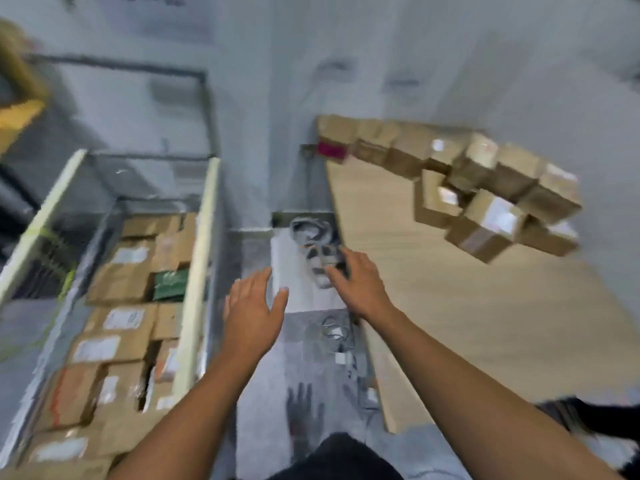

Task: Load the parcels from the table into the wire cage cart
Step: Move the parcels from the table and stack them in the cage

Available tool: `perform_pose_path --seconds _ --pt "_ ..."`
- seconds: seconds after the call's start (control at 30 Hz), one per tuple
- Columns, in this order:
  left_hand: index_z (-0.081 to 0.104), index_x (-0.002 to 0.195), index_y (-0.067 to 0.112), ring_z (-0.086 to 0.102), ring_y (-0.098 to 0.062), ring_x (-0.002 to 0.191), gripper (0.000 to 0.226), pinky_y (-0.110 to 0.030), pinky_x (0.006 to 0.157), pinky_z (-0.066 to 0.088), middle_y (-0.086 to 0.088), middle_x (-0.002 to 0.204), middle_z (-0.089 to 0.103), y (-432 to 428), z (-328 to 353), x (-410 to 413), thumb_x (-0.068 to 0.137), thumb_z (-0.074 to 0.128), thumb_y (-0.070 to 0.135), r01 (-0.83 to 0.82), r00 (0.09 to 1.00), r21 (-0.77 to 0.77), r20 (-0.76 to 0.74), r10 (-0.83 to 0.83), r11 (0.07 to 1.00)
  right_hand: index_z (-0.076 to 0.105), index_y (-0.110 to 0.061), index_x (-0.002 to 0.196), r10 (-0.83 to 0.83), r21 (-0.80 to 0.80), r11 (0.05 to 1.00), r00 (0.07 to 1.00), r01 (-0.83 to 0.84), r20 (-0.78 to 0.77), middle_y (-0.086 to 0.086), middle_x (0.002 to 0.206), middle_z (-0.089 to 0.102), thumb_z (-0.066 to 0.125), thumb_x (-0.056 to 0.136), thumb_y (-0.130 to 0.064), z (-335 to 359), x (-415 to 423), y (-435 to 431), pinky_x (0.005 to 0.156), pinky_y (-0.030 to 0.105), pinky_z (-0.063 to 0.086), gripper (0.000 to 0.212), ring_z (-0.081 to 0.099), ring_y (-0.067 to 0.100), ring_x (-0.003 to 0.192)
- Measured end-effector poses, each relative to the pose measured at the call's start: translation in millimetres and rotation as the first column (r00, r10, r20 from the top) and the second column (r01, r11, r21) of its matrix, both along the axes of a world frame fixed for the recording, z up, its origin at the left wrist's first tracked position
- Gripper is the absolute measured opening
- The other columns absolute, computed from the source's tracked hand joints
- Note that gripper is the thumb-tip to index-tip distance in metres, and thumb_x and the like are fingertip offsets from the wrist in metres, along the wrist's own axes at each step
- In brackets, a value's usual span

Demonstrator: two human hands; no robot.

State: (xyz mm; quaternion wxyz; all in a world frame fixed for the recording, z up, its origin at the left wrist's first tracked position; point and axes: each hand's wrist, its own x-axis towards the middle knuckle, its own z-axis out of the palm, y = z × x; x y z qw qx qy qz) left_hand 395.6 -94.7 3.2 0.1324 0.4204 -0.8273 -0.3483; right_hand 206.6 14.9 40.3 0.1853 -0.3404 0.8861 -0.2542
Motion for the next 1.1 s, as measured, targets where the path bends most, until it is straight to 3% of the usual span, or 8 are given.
perform_pose_path --seconds 0.07,0.23,0.5,0.8,1.1 --pt "0.044 0.154 0.021 0.033 -0.034 0.149 0.060 -0.053 0.122 0.026 -0.008 0.158 0.045 23 13 -50 0.103 0.047 0.053 0.104 0.995 -0.028 0.000 -0.104 0.994 0.039 -0.026 0.158 -0.134 -0.027 0.991 0.991 0.134 0.001 0.005 0.160 0.043 0.051 0.101 -0.060 10 -37 52 0.121 0.047 0.031 0.067 0.036 0.028 0.148" --pt "0.044 0.154 0.022 0.038 -0.034 0.147 0.064 -0.055 0.119 0.031 -0.007 0.157 0.048 90 41 -166 0.103 0.040 0.061 0.303 0.951 -0.067 -0.040 -0.306 0.950 0.034 -0.027 0.162 -0.372 -0.077 0.925 0.928 0.371 -0.005 0.001 0.164 0.037 0.047 0.104 -0.060 30 -115 168 0.122 0.045 0.027 0.068 0.030 0.025 0.152" --pt "0.042 0.155 0.024 0.031 -0.030 0.151 0.065 -0.052 0.123 0.027 -0.004 0.161 0.043 177 74 -298 0.102 0.038 0.062 0.452 0.881 -0.078 -0.120 -0.458 0.889 0.037 -0.028 0.159 -0.537 -0.186 0.832 0.843 0.523 -0.030 0.001 0.163 0.039 0.048 0.104 -0.058 50 -212 279 0.121 0.041 0.029 0.065 0.032 0.023 0.151" --pt "0.042 0.155 0.018 0.036 -0.026 0.148 0.060 -0.045 0.119 0.032 -0.008 0.159 0.042 179 56 -419 0.104 0.048 0.049 0.512 0.856 0.024 -0.093 -0.508 0.859 0.036 -0.028 0.160 -0.656 -0.196 0.719 0.745 0.666 0.126 0.000 0.165 0.034 0.051 0.104 -0.053 21 -303 285 0.123 0.042 0.029 0.063 0.030 0.022 0.152" --pt "0.035 0.157 0.021 0.045 -0.031 0.140 0.063 -0.045 0.109 0.042 -0.010 0.155 0.044 140 1 -577 0.102 0.050 0.048 0.548 0.834 0.210 -0.072 -0.547 0.809 0.030 -0.025 0.163 -0.744 -0.031 0.605 0.579 0.795 0.334 0.003 0.168 0.031 0.052 0.102 -0.057 -36 -445 231 0.120 0.049 0.037 0.073 0.036 0.026 0.151"
